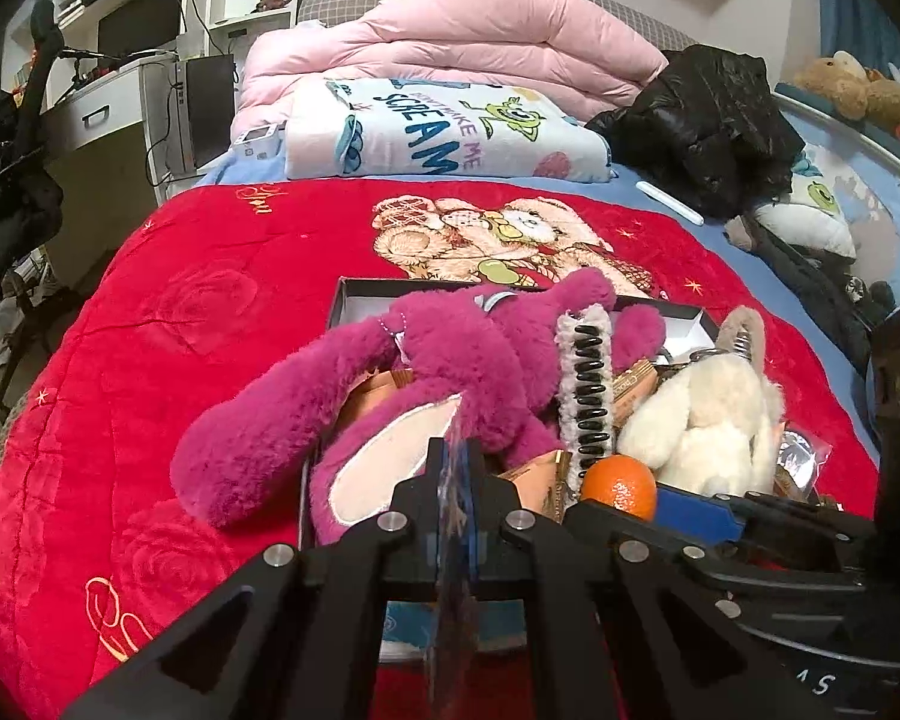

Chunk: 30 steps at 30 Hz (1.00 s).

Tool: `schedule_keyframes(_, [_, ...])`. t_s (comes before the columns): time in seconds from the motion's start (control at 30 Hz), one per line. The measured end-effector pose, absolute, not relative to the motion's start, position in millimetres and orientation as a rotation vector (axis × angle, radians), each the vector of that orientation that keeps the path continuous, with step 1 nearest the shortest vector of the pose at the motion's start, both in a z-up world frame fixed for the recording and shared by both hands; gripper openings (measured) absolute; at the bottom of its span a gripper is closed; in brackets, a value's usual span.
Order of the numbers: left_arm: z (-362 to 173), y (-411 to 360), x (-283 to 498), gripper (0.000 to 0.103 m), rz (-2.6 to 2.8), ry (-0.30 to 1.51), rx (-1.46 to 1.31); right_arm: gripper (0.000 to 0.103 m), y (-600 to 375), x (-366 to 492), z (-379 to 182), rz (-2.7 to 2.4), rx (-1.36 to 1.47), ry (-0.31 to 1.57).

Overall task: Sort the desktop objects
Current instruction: 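Carry the badge packet and orange over the black box with both tools, then lower the badge packet and orange into the box and open both tools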

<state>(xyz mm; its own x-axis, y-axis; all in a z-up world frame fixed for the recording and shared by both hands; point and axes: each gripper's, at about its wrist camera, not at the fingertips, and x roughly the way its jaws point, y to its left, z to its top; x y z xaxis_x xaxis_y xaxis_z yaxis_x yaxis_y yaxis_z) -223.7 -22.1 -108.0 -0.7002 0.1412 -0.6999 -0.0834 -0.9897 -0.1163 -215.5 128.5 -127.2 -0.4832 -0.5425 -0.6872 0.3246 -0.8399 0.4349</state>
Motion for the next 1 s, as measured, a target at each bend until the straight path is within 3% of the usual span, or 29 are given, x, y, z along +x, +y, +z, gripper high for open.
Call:
schedule_keyframes(0.83, [-116,-27,-223,0.008,2.786,-0.195,-1.182,0.037,131,-215,-132,-2.312,1.198,-0.383])
schedule_keyframes(0.97, [-116,-30,-225,0.013,2.772,-0.226,-1.211,0.038,132,-215,-132,-2.312,1.192,-0.402])
schedule_keyframes(1.0, [-116,-31,-225,0.018,2.771,-0.229,-1.219,0.039,132,-215,-132,-2.309,1.192,-0.407])
